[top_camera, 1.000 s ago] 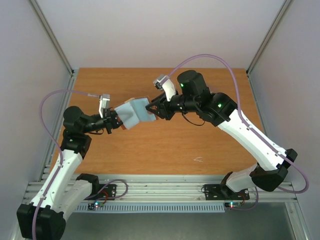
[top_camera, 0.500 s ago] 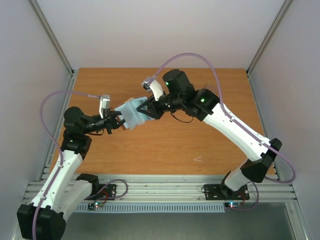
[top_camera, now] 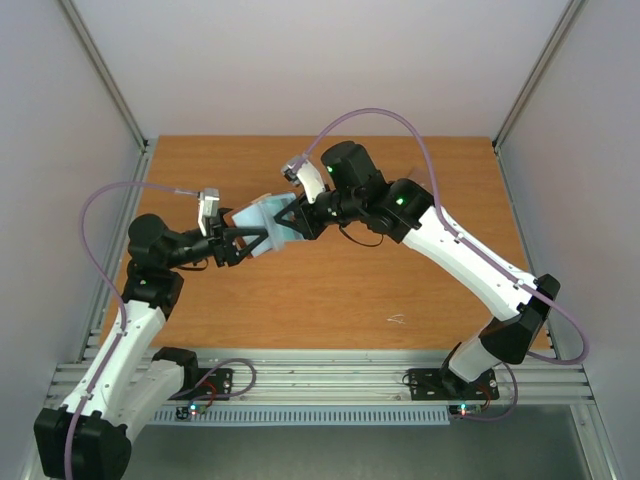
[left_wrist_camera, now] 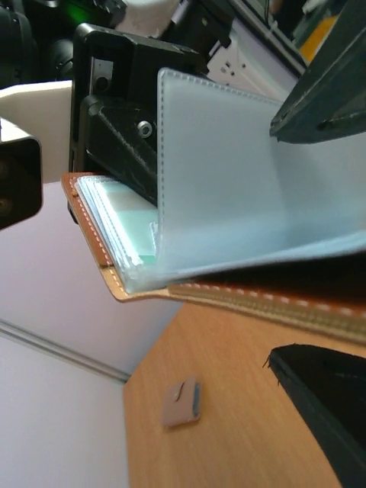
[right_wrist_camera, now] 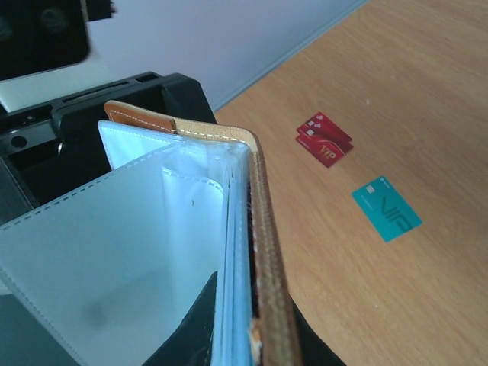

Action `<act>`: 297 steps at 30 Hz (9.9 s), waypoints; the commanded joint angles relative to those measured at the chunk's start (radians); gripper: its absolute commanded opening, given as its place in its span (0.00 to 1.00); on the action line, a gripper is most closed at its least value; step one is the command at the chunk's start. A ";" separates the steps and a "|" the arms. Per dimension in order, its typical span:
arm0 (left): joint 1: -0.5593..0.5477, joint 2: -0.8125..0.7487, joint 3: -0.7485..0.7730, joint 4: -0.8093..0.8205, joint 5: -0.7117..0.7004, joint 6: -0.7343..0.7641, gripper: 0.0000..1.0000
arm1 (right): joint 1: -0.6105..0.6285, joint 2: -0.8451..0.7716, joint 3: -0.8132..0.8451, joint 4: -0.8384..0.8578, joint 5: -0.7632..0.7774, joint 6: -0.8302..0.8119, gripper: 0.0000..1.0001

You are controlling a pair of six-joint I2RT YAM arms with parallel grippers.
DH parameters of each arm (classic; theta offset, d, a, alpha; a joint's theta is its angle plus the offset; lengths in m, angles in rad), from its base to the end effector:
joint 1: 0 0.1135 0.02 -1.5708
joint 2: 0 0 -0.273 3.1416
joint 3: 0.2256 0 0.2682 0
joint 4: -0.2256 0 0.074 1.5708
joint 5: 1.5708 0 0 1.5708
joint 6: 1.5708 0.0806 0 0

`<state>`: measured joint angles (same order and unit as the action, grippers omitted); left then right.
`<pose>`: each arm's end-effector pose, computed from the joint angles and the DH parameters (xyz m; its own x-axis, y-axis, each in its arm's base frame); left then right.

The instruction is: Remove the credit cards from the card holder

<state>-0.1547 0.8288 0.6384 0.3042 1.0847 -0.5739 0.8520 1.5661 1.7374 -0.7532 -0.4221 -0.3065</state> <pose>0.2009 -0.1035 0.3369 -0.4161 -0.1918 -0.8889 0.8503 0.2645 -0.4551 0.2315 0.3147 0.4091 -0.0699 -0.4979 -0.8644 -0.9786 0.2023 -0.0374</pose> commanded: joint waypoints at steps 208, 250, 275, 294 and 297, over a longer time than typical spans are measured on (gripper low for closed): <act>0.069 -0.110 0.044 -0.105 -0.099 0.115 0.00 | -0.190 -0.099 -0.177 0.281 -0.403 0.213 0.43; 0.068 -0.111 0.010 -0.055 -0.154 0.036 0.00 | -0.156 -0.095 -0.183 0.300 -0.433 0.189 0.37; 0.067 -0.111 0.004 -0.018 -0.105 0.022 0.00 | -0.084 -0.026 -0.127 0.241 -0.114 0.186 0.06; 0.064 -0.118 -0.007 -0.009 -0.118 0.001 0.00 | -0.074 -0.054 -0.134 0.285 -0.270 0.129 0.36; 0.064 -0.117 -0.005 -0.007 -0.118 0.001 0.00 | -0.110 -0.105 -0.188 0.288 -0.274 0.129 0.37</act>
<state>-0.0864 0.7315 0.6384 0.2222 0.9611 -0.5617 0.7712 1.5459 1.5967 -0.4927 -0.6518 -0.1520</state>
